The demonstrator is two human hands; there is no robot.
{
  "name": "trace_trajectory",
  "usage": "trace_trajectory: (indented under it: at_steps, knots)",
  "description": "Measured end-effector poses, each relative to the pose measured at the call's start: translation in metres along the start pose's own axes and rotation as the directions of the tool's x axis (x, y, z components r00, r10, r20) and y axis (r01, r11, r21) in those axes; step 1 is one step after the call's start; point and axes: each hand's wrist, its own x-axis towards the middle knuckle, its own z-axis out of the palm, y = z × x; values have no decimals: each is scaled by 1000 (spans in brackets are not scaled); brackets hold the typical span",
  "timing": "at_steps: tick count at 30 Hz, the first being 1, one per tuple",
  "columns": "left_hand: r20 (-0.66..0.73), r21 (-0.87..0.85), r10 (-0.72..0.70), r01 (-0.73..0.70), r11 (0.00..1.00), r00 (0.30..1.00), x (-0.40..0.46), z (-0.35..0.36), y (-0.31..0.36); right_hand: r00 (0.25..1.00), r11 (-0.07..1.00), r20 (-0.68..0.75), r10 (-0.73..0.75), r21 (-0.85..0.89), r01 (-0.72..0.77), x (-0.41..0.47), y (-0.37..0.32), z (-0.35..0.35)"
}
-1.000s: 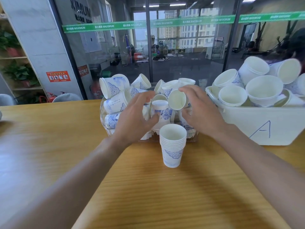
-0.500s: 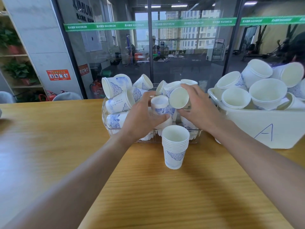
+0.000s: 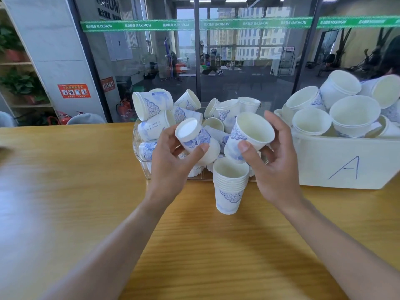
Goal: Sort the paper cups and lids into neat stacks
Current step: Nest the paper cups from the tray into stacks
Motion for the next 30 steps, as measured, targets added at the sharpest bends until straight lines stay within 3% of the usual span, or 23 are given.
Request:
trace_trajectory:
  at_steps: [5, 19, 30]
  knots:
    - [-12, -58, 21, -22, 998, 1000, -4, -5, 4, 1000, 998, 8, 1, 65, -1, -14, 2, 10]
    - [72, -46, 28, -25, 999, 997, -11, -5, 6, 972, 978, 203, 122, -189, -84, -39, 12, 2]
    - [143, 8, -17, 16, 1000, 990, -12, -12, 2, 938, 965, 264, 225, -194, -177, -43, 12, 2]
